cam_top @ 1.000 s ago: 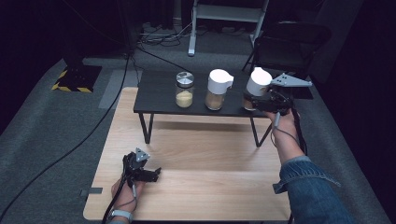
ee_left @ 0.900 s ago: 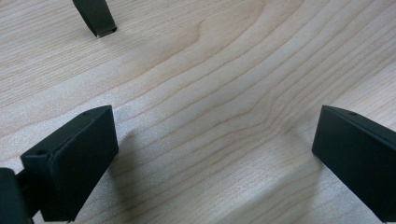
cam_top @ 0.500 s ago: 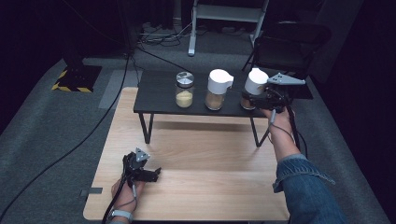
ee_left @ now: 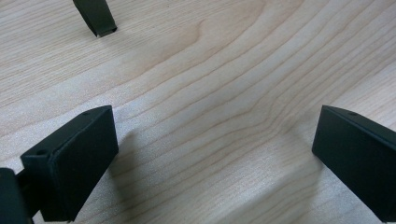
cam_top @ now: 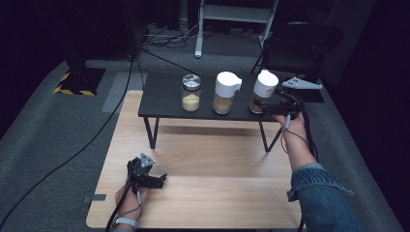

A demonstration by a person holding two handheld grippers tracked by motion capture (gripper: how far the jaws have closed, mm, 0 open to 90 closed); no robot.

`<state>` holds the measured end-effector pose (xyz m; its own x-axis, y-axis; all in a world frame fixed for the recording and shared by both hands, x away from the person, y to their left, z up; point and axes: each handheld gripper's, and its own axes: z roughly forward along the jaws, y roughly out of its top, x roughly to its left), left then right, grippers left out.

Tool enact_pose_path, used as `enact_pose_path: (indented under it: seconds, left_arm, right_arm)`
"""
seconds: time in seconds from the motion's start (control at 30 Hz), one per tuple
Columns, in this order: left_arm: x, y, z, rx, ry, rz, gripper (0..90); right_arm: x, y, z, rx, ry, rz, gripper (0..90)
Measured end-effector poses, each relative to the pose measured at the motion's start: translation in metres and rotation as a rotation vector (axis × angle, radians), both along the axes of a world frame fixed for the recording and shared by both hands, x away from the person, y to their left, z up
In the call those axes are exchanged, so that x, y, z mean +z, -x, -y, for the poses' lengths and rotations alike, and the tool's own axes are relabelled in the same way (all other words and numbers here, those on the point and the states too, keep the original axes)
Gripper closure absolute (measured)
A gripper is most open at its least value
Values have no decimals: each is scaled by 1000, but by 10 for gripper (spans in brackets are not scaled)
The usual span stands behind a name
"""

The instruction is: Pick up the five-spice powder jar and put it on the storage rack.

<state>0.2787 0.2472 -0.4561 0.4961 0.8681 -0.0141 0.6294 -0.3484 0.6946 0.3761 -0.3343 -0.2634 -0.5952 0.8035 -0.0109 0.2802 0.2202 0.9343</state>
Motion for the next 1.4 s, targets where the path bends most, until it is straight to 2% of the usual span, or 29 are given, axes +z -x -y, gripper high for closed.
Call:
enact_pose_path:
  seconds: [0.13, 0.5, 0.9, 1.23, 1.4]
  left_arm:
    - [0, 0, 0, -1, 0, 0, 3]
    - [0, -1, 0, -1, -1, 1, 3]
    - [0, -1, 0, 0, -3, 1, 4]
    - [0, -1, 1, 6, 1, 1, 4]
    - [0, -1, 1, 6, 1, 1, 4]
  right_arm:
    - [-2, 14, 7, -2, 2, 22, 62]
    - [-14, 50, 24, 33, 19, 42, 62]
    - [-41, 82, 39, 34, 27, 36, 62]
    - [-67, 99, 52, 20, 44, 18, 62]
    - [-85, 106, 53, 6, 82, 14, 66]
